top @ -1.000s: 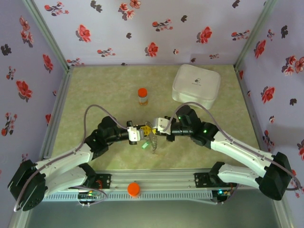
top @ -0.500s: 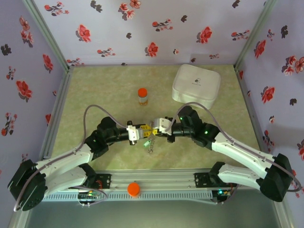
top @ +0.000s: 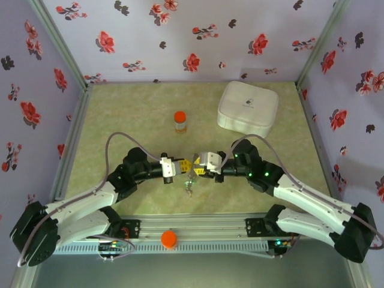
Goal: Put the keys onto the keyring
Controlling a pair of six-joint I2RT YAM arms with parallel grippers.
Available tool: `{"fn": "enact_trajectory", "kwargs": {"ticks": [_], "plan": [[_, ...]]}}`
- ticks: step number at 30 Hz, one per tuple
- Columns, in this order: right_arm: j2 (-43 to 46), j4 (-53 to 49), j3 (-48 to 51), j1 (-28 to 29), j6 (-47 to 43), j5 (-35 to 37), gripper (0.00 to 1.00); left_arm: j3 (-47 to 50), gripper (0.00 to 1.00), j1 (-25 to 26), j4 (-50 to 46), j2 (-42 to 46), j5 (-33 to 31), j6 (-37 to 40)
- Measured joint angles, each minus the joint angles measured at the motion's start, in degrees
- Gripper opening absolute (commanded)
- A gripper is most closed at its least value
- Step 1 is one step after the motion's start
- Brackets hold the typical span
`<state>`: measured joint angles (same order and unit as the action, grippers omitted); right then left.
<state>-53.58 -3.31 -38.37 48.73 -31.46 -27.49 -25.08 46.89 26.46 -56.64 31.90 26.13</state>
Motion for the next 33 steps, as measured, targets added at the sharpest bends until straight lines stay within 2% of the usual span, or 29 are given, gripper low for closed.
{"fn": "enact_trajectory", "kwargs": {"ticks": [3, 7, 14, 16, 24, 33], "plan": [[0.0, 0.0, 0.0, 0.0, -0.3, 0.7, 0.3, 0.0, 0.0, 0.0, 0.0, 0.0, 0.0, 0.1], [-1.1, 0.1, 0.0, 0.0, -1.0, 0.9, 0.26, 0.0, 0.0, 0.0, 0.0, 0.0, 0.0, 0.1], [-3.4, 0.8, 0.0, 0.0, -1.7, 0.9, 0.04, 0.0, 0.0, 0.0, -0.4, 0.0, 0.2, 0.1], [-3.5, 1.0, 0.0, 0.0, -1.6, 0.9, 0.01, 0.0, 0.0, 0.0, -0.5, 0.0, 0.2, 0.1], [-3.9, 1.4, 0.0, -0.1, -1.0, 0.9, 0.0, 0.0, 0.0, 0.0, -0.3, -0.5, 0.2, -0.2], [-3.9, 5.7, 2.0, -0.3, 1.7, 0.7, 0.0, 0.0, 0.08, -0.9, -0.2, -0.8, 0.3, -0.2]]}}
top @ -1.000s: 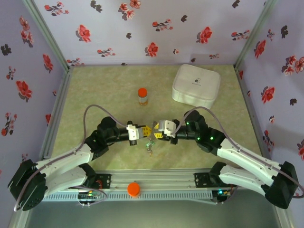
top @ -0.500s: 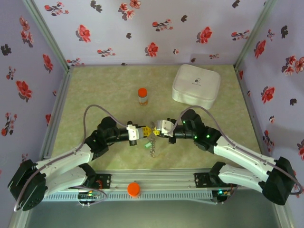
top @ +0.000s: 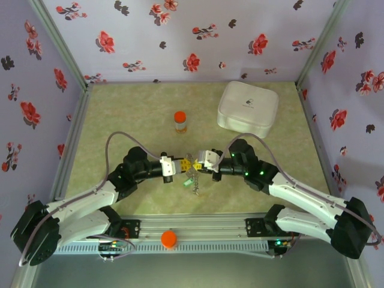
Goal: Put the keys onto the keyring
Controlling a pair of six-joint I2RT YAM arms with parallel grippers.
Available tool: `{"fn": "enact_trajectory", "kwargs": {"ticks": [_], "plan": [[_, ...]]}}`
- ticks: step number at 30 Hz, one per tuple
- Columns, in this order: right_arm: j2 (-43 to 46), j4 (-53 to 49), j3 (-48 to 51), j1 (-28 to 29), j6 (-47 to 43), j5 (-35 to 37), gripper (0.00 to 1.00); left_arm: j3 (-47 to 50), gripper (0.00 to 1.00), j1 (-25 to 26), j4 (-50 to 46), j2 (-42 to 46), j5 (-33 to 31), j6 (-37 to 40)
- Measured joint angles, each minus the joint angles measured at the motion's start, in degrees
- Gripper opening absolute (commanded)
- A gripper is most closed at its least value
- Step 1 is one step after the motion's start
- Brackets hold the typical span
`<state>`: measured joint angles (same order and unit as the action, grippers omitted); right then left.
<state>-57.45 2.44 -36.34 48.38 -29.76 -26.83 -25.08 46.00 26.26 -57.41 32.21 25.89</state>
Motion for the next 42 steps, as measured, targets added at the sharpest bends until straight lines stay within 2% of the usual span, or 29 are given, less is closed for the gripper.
{"fn": "enact_trajectory", "kwargs": {"ticks": [11, 17, 20, 21, 22, 23, 25, 28, 31, 34, 38, 42], "plan": [[0.0, 4.2, 1.6, 0.0, 2.2, -1.1, 0.0, 0.0, 0.14, -0.4, 0.2, -0.1, 0.7, -0.4], [0.0, 4.8, 1.7, 0.0, 2.7, -1.6, 0.0, 0.0, 0.0, -0.6, 0.5, -0.3, 1.5, -1.1], [-0.1, 5.0, 1.8, 0.0, 2.8, -1.6, 0.0, 0.0, 0.0, -0.7, 0.5, -0.3, 1.5, -1.4], [-0.1, 5.0, 1.8, 0.0, 2.8, -1.5, 0.1, 0.0, 0.0, -0.7, 0.5, -0.3, 1.5, -1.4], [0.0, 5.1, 1.8, 0.0, 2.9, -1.2, 0.3, 0.0, 0.0, -0.7, 0.7, -0.3, 1.4, -1.4], [0.1, 5.2, 1.8, 0.0, 3.3, -0.9, 0.42, 0.0, 0.0, -0.8, 0.9, -0.3, 1.2, -1.5], [0.9, 5.7, 1.9, 0.0, 4.3, 1.2, 0.49, 0.0, 0.0, -0.8, 1.4, -0.2, 0.1, -1.6], [3.7, 6.3, 1.9, 0.0, 6.4, 5.8, 0.54, 0.5, 0.0, -1.2, 3.9, 0.5, -4.1, -2.2], [5.5, 6.0, 1.7, 0.0, 9.6, 13.5, 0.59, 0.9, 0.0, -2.8, 6.5, 2.4, -9.0, -3.1], [4.3, 2.8, -0.5, -0.1, 14.8, 21.2, 0.59, 0.9, 0.0, -4.7, 9.0, 4.6, -15.2, -2.9], [-1.1, -2.6, -5.3, -0.1, 22.7, 26.3, 0.59, 0.9, 0.0, -6.2, 11.3, 5.8, -24.8, -0.6], [-11.3, -6.3, -11.9, 0.3, 30.3, 26.3, 0.58, 0.9, 0.0, -9.6, 13.5, 5.5, -34.0, 0.9]]}}
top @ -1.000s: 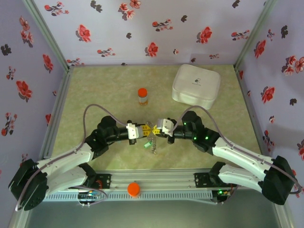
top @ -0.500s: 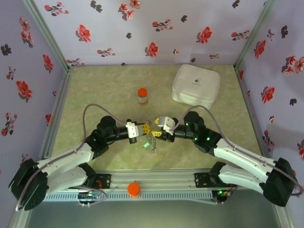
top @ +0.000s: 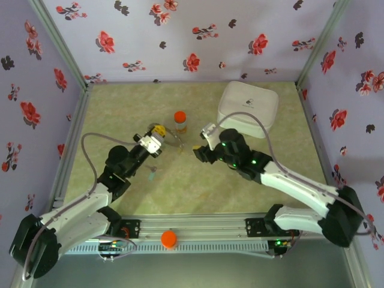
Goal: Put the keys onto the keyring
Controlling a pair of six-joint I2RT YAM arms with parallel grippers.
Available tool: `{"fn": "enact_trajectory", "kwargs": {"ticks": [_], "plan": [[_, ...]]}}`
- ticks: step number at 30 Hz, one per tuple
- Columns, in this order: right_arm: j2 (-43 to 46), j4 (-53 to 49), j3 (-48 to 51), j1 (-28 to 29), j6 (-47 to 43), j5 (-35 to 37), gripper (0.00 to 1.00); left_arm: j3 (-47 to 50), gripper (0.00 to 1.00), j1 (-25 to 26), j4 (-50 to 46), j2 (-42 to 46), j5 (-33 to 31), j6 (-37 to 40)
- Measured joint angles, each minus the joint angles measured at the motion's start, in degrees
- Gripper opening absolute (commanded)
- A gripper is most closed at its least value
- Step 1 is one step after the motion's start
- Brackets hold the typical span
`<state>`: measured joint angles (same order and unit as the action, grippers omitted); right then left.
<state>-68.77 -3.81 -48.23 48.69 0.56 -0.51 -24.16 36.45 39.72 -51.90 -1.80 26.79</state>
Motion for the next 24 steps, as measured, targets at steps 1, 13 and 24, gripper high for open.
{"fn": "enact_trajectory", "kwargs": {"ticks": [1, 13, 24], "plan": [[-3.4, -0.9, -2.3, 0.5, 1.7, -0.3, 0.57, 0.0, 0.0, -1.3, 0.5, 0.0, -2.4, 0.2], [-39.8, -13.2, -29.7, 17.2, 13.3, 1.5, 0.6, 1.7, 0.0, -14.2, 4.9, -2.6, -17.1, 1.0], [-55.7, -17.6, -42.5, 20.4, 21.7, 11.6, 0.6, 2.5, 0.0, -21.1, 6.8, -4.3, -19.3, 0.3]]}}
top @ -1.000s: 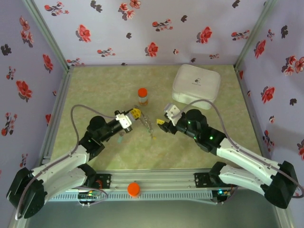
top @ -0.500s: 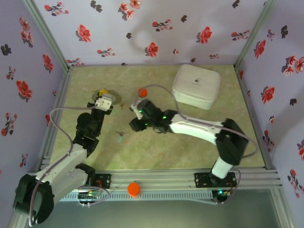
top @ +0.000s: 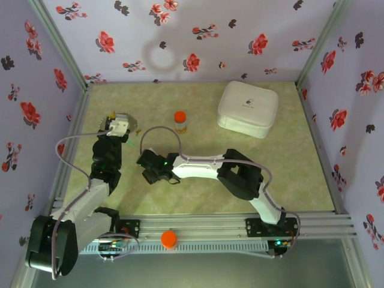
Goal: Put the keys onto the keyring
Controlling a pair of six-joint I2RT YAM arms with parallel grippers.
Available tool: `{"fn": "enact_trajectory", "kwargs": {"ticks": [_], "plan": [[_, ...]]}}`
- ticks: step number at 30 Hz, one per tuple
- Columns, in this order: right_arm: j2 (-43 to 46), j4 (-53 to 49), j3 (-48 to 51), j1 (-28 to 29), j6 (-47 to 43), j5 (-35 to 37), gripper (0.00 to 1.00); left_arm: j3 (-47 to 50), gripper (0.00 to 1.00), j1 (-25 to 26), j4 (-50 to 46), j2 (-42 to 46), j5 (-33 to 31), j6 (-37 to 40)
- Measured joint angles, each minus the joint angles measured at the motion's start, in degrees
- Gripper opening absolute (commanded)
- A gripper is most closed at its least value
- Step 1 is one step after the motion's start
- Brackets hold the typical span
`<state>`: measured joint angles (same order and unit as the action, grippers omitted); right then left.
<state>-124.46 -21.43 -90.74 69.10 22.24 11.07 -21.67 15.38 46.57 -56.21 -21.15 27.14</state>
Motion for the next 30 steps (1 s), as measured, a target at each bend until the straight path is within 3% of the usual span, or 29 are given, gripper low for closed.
{"fn": "enact_trajectory", "kwargs": {"ticks": [4, 13, 19, 30], "plan": [[-3.7, -1.2, -3.8, 0.0, 1.0, 1.7, 0.52, 0.2, 0.0, -0.8, 0.1, -0.2, -0.4, -0.1], [-4.2, -3.4, -4.7, 0.3, 0.3, 4.5, 0.19, 0.2, 0.0, -1.0, 0.1, -0.2, -0.2, -0.1], [2.5, -5.4, 3.5, 0.3, -0.8, 8.1, 0.01, 0.2, 0.0, -1.1, 0.1, -0.2, 1.8, 0.0], [28.6, -5.2, 27.1, -0.3, -0.6, 7.6, 0.0, 0.9, 0.0, 1.3, -2.4, 2.9, 16.6, 1.3]]}}
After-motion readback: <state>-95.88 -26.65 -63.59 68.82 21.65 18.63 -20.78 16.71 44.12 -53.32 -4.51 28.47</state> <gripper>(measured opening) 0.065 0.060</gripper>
